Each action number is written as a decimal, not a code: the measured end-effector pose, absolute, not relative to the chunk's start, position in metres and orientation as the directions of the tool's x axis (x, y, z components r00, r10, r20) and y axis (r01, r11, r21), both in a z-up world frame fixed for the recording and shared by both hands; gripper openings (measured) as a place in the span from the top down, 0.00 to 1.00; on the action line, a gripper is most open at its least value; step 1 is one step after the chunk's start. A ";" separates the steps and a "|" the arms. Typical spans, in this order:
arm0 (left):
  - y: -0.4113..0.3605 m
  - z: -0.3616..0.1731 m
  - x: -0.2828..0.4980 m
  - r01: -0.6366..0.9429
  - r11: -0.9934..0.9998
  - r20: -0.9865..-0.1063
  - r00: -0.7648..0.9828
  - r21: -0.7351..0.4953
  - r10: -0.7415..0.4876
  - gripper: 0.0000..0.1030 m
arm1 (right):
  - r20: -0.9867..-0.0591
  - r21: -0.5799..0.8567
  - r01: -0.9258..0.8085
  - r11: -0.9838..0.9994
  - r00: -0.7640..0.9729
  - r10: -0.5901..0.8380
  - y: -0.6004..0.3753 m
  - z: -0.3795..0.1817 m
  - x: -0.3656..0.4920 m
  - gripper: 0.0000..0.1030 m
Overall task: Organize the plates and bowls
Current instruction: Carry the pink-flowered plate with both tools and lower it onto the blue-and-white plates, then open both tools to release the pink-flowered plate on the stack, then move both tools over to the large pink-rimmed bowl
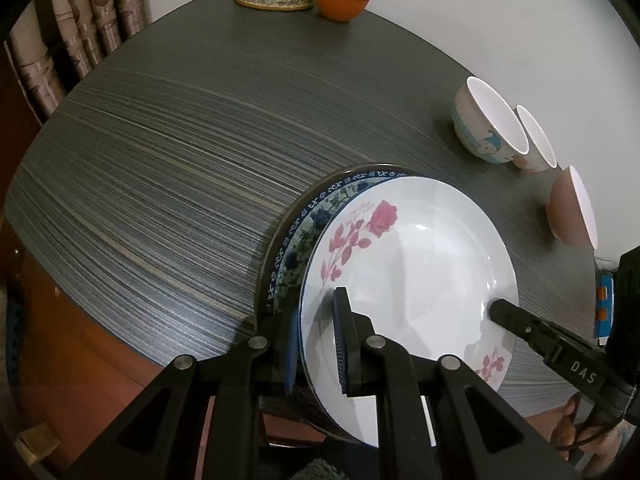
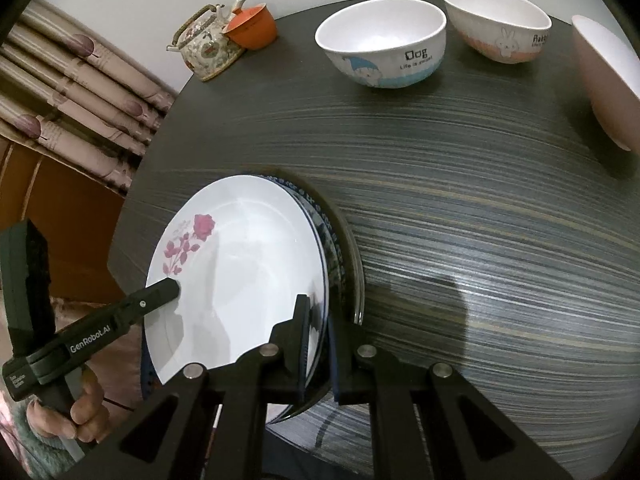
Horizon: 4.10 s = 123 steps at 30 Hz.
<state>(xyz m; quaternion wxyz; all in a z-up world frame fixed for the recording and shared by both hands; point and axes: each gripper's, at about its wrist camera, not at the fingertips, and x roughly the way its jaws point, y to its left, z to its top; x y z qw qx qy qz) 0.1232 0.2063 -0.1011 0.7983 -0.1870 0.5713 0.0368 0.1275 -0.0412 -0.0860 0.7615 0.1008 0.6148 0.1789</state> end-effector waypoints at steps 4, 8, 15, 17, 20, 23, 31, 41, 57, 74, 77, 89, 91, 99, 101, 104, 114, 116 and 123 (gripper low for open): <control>0.208 -0.101 0.123 -0.266 0.932 -0.925 0.352 -0.246 -0.144 0.88 | -0.903 0.369 -0.140 0.919 0.182 0.390 -0.038 -0.088 0.129 0.91; 0.208 -0.104 0.122 -0.268 0.933 -0.924 0.356 -0.241 -0.137 0.88 | -0.906 0.362 -0.140 0.922 0.182 0.383 -0.032 -0.089 0.131 0.90; 0.209 -0.106 0.123 -0.273 0.928 -0.920 0.366 -0.252 -0.142 0.88 | -0.911 0.344 -0.143 0.928 0.189 0.367 -0.025 -0.090 0.129 0.89; 0.209 -0.106 0.123 -0.273 0.929 -0.920 0.367 -0.251 -0.141 0.87 | -0.914 0.333 -0.148 0.931 0.194 0.357 -0.023 -0.089 0.128 0.88; 0.211 -0.106 0.123 -0.276 0.926 -0.918 0.369 -0.258 -0.145 0.87 | -0.918 0.317 -0.152 0.936 0.198 0.343 -0.020 -0.089 0.128 0.88; 0.210 -0.105 0.122 -0.273 0.929 -0.917 0.373 -0.251 -0.139 0.85 | -0.923 0.301 -0.153 0.941 0.202 0.328 -0.017 -0.088 0.127 0.87; 0.203 -0.102 0.124 -0.268 0.934 -0.917 0.380 -0.236 -0.123 0.75 | -0.938 0.251 -0.164 0.954 0.204 0.282 -0.005 -0.086 0.129 0.81; 0.205 -0.103 0.126 -0.268 0.931 -0.914 0.384 -0.246 -0.131 0.70 | -0.950 0.208 -0.174 0.963 0.200 0.241 0.006 -0.084 0.134 0.73; 0.194 -0.101 0.128 -0.236 0.950 -0.917 0.386 -0.206 -0.103 0.54 | -0.942 0.227 -0.183 0.957 0.210 0.263 0.005 -0.080 0.133 0.66; 0.179 -0.076 0.121 -0.180 0.978 -0.852 0.524 -0.104 0.006 0.33 | -0.888 0.335 -0.120 0.934 0.291 0.356 -0.027 -0.064 0.118 0.66; 0.182 -0.078 0.120 -0.190 0.975 -0.854 0.521 -0.112 0.004 0.33 | -0.890 0.304 -0.109 0.946 0.321 0.323 -0.036 -0.062 0.111 0.66; 0.186 -0.079 0.117 -0.230 0.970 -0.838 0.541 -0.078 0.061 0.33 | -0.890 0.302 -0.001 0.953 0.358 0.282 -0.095 -0.070 0.099 0.66; 0.179 -0.076 0.116 -0.214 0.976 -0.819 0.565 -0.028 0.101 0.33 | -0.895 0.295 0.022 0.955 0.358 0.267 -0.105 -0.073 0.098 0.66; 0.157 -0.079 0.120 -0.175 0.984 -0.833 0.539 0.030 0.121 0.31 | -0.892 0.317 0.099 0.943 0.370 0.261 -0.154 -0.072 0.099 0.66; 0.150 -0.074 0.124 -0.169 0.985 -0.846 0.524 0.013 0.101 0.31 | -0.891 0.327 0.119 0.937 0.368 0.264 -0.169 -0.071 0.100 0.65; 0.132 -0.056 0.134 -0.144 0.990 -0.845 0.529 -0.004 0.073 0.31 | -0.889 0.330 0.150 0.932 0.381 0.254 -0.193 -0.065 0.104 0.66; 0.031 -0.029 0.206 -0.001 0.999 -0.885 0.463 -0.044 -0.039 0.31 | -0.874 0.317 0.236 0.919 0.449 0.186 -0.280 -0.035 0.128 0.66; 0.016 -0.028 0.218 0.013 0.998 -0.894 0.444 -0.064 -0.063 0.31 | -0.871 0.319 0.251 0.914 0.458 0.178 -0.297 -0.032 0.136 0.66; -0.035 -0.023 0.269 0.034 0.987 -0.903 0.401 -0.155 -0.156 0.31 | -0.847 0.337 0.254 0.907 0.501 0.175 -0.335 -0.016 0.178 0.66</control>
